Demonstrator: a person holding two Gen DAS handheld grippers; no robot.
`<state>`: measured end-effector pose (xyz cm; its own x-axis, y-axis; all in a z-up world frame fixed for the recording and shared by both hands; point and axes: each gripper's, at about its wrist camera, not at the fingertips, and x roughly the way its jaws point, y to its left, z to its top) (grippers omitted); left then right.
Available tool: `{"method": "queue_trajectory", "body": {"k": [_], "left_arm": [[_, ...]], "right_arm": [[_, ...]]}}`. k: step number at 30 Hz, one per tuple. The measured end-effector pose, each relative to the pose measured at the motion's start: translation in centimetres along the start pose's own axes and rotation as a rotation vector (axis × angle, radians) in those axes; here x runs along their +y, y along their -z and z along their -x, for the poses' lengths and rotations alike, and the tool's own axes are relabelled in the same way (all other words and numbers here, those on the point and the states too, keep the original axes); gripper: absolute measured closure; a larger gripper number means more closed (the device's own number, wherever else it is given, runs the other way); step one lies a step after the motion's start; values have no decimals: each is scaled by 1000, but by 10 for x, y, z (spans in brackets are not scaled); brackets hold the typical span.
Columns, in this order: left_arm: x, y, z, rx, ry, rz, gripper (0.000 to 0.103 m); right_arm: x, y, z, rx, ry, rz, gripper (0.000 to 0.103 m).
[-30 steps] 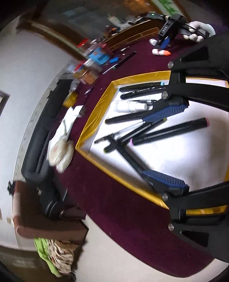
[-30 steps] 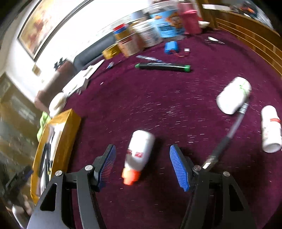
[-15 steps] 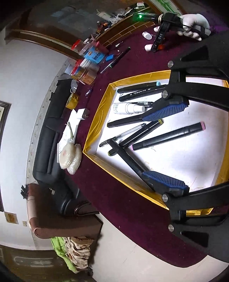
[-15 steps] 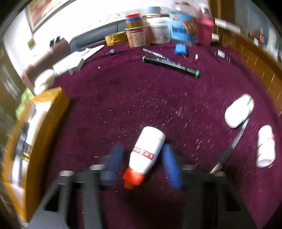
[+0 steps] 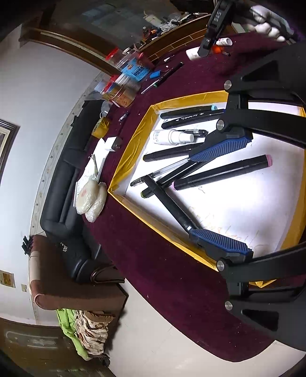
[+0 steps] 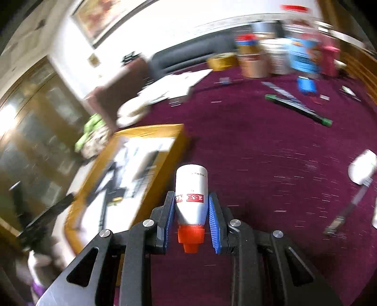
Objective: Organize rigid objects
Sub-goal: 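Carry the bottle to the box and open the right tool, then return the right tool to the table and grasp the green-labelled white bottle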
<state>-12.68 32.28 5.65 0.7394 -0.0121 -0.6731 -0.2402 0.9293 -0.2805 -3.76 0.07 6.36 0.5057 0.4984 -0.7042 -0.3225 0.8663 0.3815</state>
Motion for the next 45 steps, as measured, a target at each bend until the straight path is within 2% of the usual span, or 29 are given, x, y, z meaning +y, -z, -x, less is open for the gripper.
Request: {"method": "queue_trajectory", "body": {"k": [2,5,7,10,16,19,21,23,32,35,38,40,45], "left_arm": [[0,1,0,-5,-19,-16,44],[-2,3,0,-16,-88,-56,44],[0,4,0,-13,-120,-70,44],[2,4,0,-7,-130,-78,44],[7,5,-1,-3,-156,-86,44],[6,5,1,-12,-180,-98,43],[5,5,2,-18,-196,-106,40],[4,5,2,-25,-207,-114,40],[-10,6,7,-38,-234,-163,40],[-15,7,9,-38,-237,-176,40],[-22,8,11,-41,-239,-192,40],[-29,8,13,-43,-242,-207,40],[-46,11,13,-39,-243,-243,40]], "right_arm": [[32,0,-15,43,-47,63,79],[70,8,-40,108,-68,150,79],[95,15,-63,155,-52,218,79],[120,26,-87,197,-24,292,79],[140,40,-121,238,35,357,79],[144,41,-124,221,78,374,78],[145,43,-122,213,77,379,73],[145,43,-119,205,69,376,64],[134,36,-92,121,52,345,62],[120,33,-81,101,55,311,61],[107,28,-69,80,13,278,58],[98,26,-60,48,59,268,55],[56,17,-34,1,57,175,55]]}}
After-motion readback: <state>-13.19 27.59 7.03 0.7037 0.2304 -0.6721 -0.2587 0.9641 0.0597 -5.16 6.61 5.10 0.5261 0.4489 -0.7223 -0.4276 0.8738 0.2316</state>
